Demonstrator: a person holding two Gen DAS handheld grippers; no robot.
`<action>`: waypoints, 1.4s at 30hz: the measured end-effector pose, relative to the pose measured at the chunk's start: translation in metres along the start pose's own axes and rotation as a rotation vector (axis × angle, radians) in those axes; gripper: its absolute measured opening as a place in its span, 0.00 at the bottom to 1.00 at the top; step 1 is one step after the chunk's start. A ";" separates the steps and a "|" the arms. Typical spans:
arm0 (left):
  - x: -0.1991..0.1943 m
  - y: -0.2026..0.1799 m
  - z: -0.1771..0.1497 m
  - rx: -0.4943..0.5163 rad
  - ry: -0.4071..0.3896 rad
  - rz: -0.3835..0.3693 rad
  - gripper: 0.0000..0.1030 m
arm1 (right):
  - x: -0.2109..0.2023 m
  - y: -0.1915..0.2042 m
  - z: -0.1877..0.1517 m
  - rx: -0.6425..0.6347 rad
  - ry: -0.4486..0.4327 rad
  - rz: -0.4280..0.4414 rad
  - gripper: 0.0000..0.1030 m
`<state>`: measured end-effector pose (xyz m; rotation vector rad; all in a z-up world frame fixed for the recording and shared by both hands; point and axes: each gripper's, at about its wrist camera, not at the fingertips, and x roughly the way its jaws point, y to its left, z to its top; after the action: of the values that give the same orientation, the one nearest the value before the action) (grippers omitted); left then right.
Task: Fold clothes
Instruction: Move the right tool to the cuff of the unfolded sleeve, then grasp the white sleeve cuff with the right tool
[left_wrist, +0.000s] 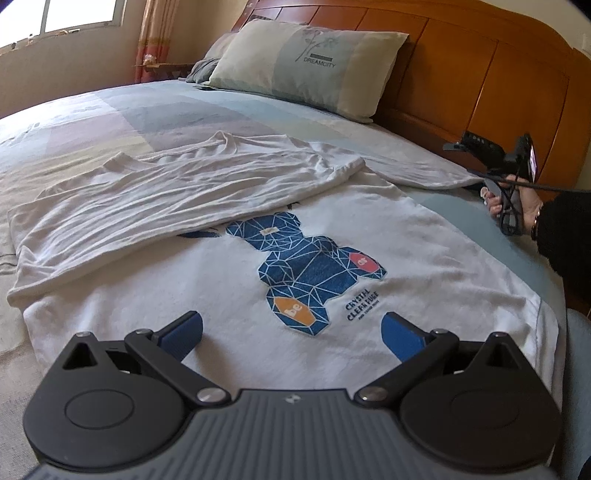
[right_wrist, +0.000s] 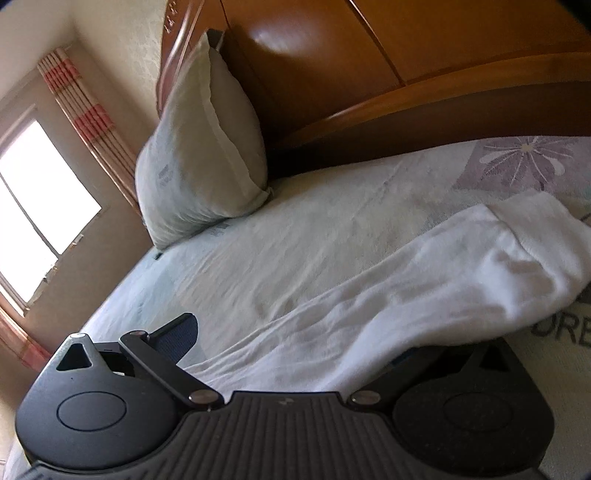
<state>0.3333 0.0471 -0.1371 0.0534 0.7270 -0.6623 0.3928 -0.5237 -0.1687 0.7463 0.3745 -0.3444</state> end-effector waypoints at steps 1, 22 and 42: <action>0.000 0.000 0.000 0.003 -0.001 -0.002 0.99 | 0.000 0.003 0.003 0.007 0.015 0.003 1.00; -0.027 -0.015 0.002 0.131 -0.052 -0.042 0.99 | -0.007 0.104 0.011 -0.059 0.058 0.184 1.00; -0.054 0.001 0.007 0.097 -0.126 -0.020 0.99 | 0.013 0.213 -0.017 -0.169 0.164 0.304 1.00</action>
<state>0.3081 0.0759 -0.0980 0.0926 0.5748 -0.7133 0.4920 -0.3682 -0.0604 0.6555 0.4322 0.0348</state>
